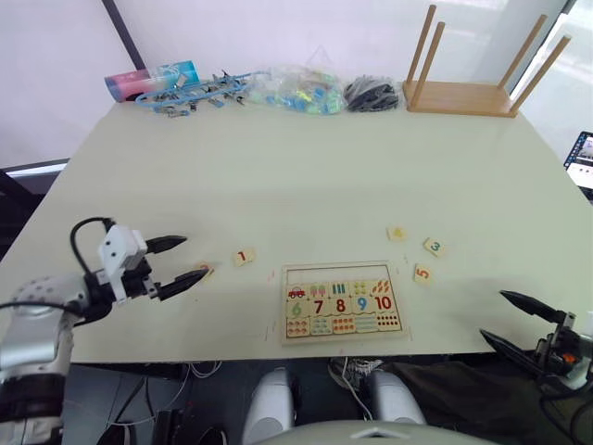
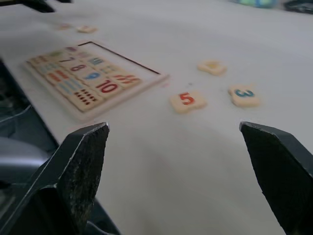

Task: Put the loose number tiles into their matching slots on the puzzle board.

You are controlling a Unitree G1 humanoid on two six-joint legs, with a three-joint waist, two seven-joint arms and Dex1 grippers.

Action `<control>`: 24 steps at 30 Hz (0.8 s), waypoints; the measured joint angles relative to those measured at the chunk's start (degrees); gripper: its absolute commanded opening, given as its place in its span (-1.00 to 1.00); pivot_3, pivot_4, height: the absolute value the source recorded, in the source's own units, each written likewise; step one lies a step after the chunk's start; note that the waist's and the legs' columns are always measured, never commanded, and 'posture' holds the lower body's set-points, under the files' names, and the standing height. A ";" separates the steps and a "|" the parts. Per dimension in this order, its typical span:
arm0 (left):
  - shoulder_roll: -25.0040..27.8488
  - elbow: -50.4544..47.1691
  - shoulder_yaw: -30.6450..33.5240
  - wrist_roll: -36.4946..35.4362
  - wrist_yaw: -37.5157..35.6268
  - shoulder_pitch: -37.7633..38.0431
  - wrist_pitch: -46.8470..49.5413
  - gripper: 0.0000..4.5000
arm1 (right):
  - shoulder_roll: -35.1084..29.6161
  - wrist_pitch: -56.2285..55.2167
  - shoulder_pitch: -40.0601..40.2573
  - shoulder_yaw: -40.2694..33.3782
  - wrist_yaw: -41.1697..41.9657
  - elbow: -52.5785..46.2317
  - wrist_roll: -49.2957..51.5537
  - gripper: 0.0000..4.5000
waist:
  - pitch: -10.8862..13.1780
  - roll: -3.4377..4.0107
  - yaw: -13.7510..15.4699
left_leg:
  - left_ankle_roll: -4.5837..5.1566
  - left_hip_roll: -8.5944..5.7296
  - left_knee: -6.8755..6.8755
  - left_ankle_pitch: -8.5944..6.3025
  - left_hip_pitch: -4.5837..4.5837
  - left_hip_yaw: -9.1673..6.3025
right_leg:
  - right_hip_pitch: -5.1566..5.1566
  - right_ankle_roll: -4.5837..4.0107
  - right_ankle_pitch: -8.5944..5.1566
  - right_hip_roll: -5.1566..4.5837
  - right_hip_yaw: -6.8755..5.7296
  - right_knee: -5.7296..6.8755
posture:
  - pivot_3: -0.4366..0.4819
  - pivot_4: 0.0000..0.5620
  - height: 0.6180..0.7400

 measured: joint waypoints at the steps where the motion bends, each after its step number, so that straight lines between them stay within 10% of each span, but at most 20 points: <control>1: 0.24 0.34 -1.08 0.35 -1.06 -1.48 0.45 0.98 | -0.26 0.18 -0.26 0.20 0.55 -0.57 0.20 1.00 | 0.01 0.02 0.00 | 0.00 -0.03 0.00 0.00 0.01 0.01 | 0.00 0.00 0.00 0.01 0.00 0.00 | -0.05 -0.47 0.97; 9: 1.61 7.29 -14.70 7.07 -10.30 -15.75 1.35 0.98 | -1.60 3.04 -3.80 1.11 1.61 -4.24 1.59 1.00 | 0.02 -0.01 0.32 | -0.02 -0.03 0.14 0.01 0.01 0.19 | 0.16 0.00 -0.01 0.20 0.00 0.09 | -0.05 -0.47 0.97; 24: -3.15 17.92 -21.15 15.19 -9.42 -24.11 -4.54 0.98 | -1.43 3.80 -4.08 2.38 1.58 -4.29 1.42 1.00 | 0.08 0.01 0.95 | 0.00 0.03 0.71 0.00 -0.12 0.01 | 0.28 0.01 0.00 0.23 -0.08 0.33 | -0.05 -0.47 0.97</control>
